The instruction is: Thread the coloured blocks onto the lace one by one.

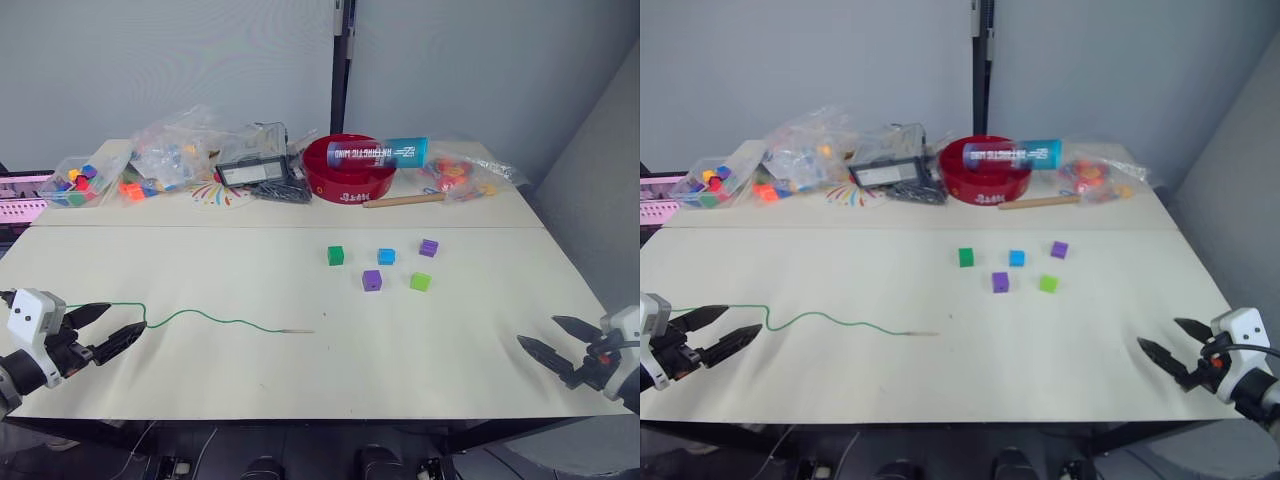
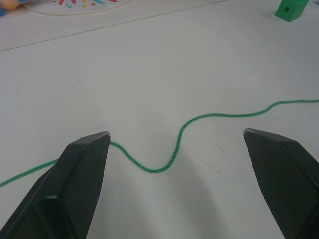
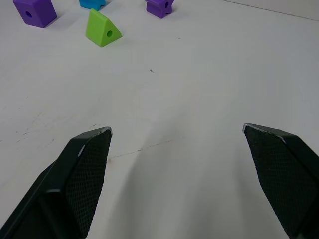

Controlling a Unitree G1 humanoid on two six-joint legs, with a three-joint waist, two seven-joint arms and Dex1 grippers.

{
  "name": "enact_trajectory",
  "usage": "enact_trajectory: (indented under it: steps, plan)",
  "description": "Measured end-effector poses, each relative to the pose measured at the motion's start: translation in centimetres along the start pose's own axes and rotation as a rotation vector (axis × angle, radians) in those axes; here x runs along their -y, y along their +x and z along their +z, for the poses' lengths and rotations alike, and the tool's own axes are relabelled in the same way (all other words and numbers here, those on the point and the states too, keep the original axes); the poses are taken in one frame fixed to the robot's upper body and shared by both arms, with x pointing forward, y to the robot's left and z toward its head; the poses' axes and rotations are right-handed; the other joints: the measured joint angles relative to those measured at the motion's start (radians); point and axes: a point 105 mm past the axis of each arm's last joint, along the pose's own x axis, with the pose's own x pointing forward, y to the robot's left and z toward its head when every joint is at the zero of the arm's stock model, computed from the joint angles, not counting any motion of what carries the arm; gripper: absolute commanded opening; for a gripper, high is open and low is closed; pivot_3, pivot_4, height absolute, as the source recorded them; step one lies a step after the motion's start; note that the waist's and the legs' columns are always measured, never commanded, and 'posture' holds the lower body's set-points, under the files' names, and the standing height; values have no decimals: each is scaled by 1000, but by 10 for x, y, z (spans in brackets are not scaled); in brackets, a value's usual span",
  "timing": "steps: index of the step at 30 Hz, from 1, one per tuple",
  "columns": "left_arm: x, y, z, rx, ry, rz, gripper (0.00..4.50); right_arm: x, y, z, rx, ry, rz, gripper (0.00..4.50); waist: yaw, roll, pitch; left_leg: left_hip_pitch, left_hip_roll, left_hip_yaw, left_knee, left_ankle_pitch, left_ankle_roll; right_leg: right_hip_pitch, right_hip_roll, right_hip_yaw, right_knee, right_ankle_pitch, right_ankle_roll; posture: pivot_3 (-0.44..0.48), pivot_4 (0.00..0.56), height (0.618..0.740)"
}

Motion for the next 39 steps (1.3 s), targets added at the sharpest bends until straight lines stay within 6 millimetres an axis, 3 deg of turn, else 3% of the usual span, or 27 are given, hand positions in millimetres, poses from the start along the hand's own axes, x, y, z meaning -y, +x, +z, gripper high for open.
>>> enact_trajectory:
  steps: [4, 8, 13, 19, 26, 33, 38, 39]
  plan:
    - [5, 4, 2, -6, 2, -9, 4500, -1, 6, 2, 30, 20, -8, 4462, -1, -1, 0, 0, 0, 0, 0, 0, 0, 0, 0, 0, 0, 0, 0, 0, 150, 740]
    - [38, 32, 18, 39, -11, -163, 4500, -16, 33, 18, 101, 32, 81, 4462, 0, 0, 0, 1, 1, 0, 0, 0, 0, 2, 1, 1, 0, 0, -1, 0, 150, 740]
    - [88, 61, 32, 50, -1, -418, 4500, -57, 58, 48, 146, 6, 340, 4462, 0, 0, 0, 1, 2, -1, 0, -1, 1, 1, 3, 1, 1, 0, -1, 0, 150, 740]
    - [125, 83, 22, -22, 95, -667, 4500, -105, 58, 66, 85, -74, 659, 4462, 3, 0, 0, 1, 2, -1, 0, -1, 2, 0, 3, 1, 1, 0, -1, 0, 150, 740]
    - [134, 109, 5, -88, 282, -819, 4500, -132, 53, 81, 89, -134, 797, 4462, 6, 0, 0, -1, 2, -1, 1, -1, 2, 0, 3, 0, 0, 0, -1, 0, 150, 740]
    - [152, 139, -7, -96, 305, -920, 4500, -136, 52, 77, 95, -123, 763, 4462, 10, -1, 0, -4, 1, -1, 2, -1, 2, -2, 3, 0, 1, 0, -1, 0, 150, 740]
    - [152, 150, -7, -106, 325, -952, 4500, -136, 49, 73, 92, -107, 729, 4462, 9, -1, 0, -2, 1, -1, 2, -1, 2, -2, 3, 0, 2, 0, -1, 0, 150, 740]
    - [152, 152, -6, -107, 323, -961, 4235, -136, 49, 74, 97, -108, 724, 4490, 10, -1, 0, -2, 1, -1, 2, -1, 2, -1, 3, 0, 2, 0, -1, 0, 150, 740]
